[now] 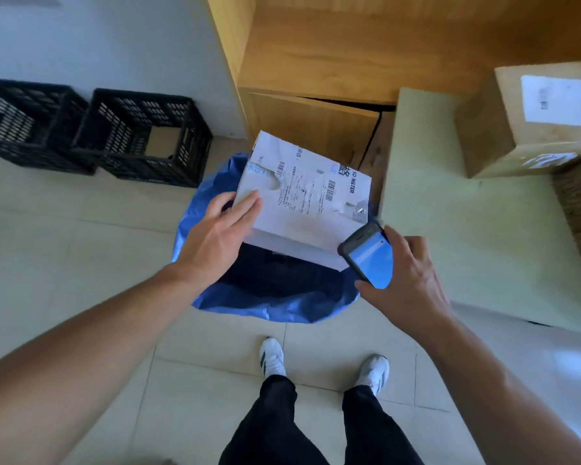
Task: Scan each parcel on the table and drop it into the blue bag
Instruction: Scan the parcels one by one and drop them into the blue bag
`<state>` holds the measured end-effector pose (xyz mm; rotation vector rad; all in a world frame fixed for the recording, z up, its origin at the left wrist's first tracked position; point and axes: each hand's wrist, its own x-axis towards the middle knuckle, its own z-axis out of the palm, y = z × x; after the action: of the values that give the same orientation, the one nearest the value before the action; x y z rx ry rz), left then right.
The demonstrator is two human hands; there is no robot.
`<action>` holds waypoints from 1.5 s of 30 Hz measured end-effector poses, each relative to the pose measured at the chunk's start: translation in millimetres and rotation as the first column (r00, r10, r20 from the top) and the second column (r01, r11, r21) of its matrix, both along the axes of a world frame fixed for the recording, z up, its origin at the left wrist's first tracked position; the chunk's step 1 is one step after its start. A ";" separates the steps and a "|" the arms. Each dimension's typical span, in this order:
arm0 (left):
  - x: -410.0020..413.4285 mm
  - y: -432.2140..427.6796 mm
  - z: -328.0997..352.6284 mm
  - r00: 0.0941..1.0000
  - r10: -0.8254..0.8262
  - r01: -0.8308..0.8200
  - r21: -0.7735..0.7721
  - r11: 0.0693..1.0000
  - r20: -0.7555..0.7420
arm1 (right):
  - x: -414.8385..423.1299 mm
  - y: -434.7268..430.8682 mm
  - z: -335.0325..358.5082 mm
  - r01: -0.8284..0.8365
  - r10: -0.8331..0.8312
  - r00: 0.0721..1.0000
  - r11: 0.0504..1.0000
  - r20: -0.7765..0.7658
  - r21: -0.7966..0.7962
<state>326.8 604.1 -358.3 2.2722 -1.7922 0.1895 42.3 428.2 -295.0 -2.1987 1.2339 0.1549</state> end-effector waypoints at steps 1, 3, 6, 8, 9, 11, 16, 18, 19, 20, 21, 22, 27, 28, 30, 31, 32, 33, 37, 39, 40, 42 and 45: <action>6.6 6.9 -4.7 1.000 0.003 -0.003 0.000 1.000 -0.013 | 8.6 4.0 -3.0 -0.008 0.007 1.000 1.000 0.002 0.008; 24.5 26.1 -25.2 0.999 0.003 -0.001 0.053 0.999 -0.041 | 27.2 13.5 -10.8 -0.028 0.028 1.000 1.000 0.011 0.005; 39.2 50.6 -52.8 1.000 -0.006 0.007 0.190 0.982 -0.009 | 48.4 24.4 -20.4 -0.072 0.072 0.997 0.997 -0.001 -0.008; 36.0 62.8 -60.7 1.000 -0.004 0.006 0.224 0.975 -0.011 | 56.7 31.6 -25.4 -0.085 0.085 0.996 0.996 -0.012 -0.008; 33.0 67.2 -62.6 1.000 -0.007 0.008 0.217 0.976 -0.006 | 59.5 35.1 -27.5 -0.092 0.092 0.996 0.996 -0.017 -0.011; 28.1 73.5 -63.2 1.000 -0.004 0.003 0.203 0.979 0.006 | 63.6 40.5 -29.9 -0.108 0.107 0.994 0.994 -0.028 -0.014; 31.8 79.7 -53.3 0.999 0.038 -0.043 0.190 0.981 0.032 | 62.7 46.1 -27.8 -0.102 0.101 0.995 0.995 -0.020 -0.013; 32.0 78.3 -45.8 0.999 0.027 -0.034 0.209 0.977 0.035 | 57.9 47.0 -24.2 -0.102 0.101 0.995 0.995 -0.023 -0.020; 30.6 76.5 -41.7 0.999 0.019 -0.025 0.224 0.974 0.029 | 54.9 46.9 -21.8 -0.098 0.098 0.995 0.995 -0.026 -0.022; 27.6 73.7 -35.8 1.000 0.011 -0.017 0.235 0.972 0.024 | 51.0 46.4 -17.9 -0.093 0.092 0.995 0.995 -0.024 -0.024; 24.3 70.6 -30.6 1.000 0.012 -0.016 0.242 0.970 0.016 | 47.4 46.0 -14.8 -0.089 0.089 0.996 0.996 -0.022 -0.023; 20.8 67.2 -24.9 1.000 0.017 -0.020 0.244 0.970 0.011 | 44.1 45.5 -11.9 -0.086 0.086 0.996 0.996 -0.022 -0.018; -9.0 42.8 9.6 1.000 -0.001 -0.005 0.220 0.976 0.026 | 14.0 35.4 9.9 -0.056 0.056 0.998 0.998 0.012 -0.011; -15.6 35.8 17.9 1.000 -0.006 -0.001 0.210 0.978 0.031 | 5.9 31.3 15.7 -0.046 0.046 0.999 0.999 0.022 -0.011; -26.1 21.8 33.0 0.999 -0.016 0.006 0.199 0.980 0.051 | -9.4 22.2 26.4 -0.031 0.032 0.998 0.999 0.045 -0.021; -31.5 13.3 41.3 0.998 -0.025 0.013 0.191 0.982 0.065 | -17.7 16.1 32.8 -0.020 0.022 0.998 0.999 0.058 -0.027; -35.9 6.7 48.6 0.997 -0.028 0.014 0.183 0.983 0.074 | -24.2 10.9 37.1 -0.010 0.012 0.997 0.999 0.070 -0.032; -40.8 -2.1 57.6 0.996 -0.033 0.018 0.171 0.985 0.087 | -31.7 4.2 43.2 0.002 0.002 0.996 0.999 0.088 -0.040; -58.2 -28.8 89.6 0.987 -0.042 0.018 0.152 0.988 0.155 | -52.6 -17.9 63.5 0.035 -0.022 0.989 0.996 0.146 -0.084; -64.4 -39.5 102.3 0.981 -0.053 0.026 0.144 0.989 0.185 | -60.0 -26.3 73.2 0.042 -0.023 0.988 0.991 0.152 -0.124; -67.9 -44.6 108.6 0.978 -0.058 0.030 0.138 0.990 0.199 | -64.3 -29.9 79.0 0.049 -0.027 0.987 0.989 0.156 -0.143; -72.3 -52.7 118.7 0.976 -0.055 0.027 0.134 0.991 0.209 | -69.2 -35.0 86.8 0.057 -0.029 0.986 0.984 0.164 -0.166; -78.2 -64.1 133.1 0.973 -0.052 0.022 0.133 0.991 0.225 | -75.1 -42.7 97.3 0.052 -0.020 0.986 0.979 0.163 -0.195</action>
<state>248.6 539.9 -225.2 2.3876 -2.0123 0.3498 -32.8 385.5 -197.7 -2.3042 1.2432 -0.1650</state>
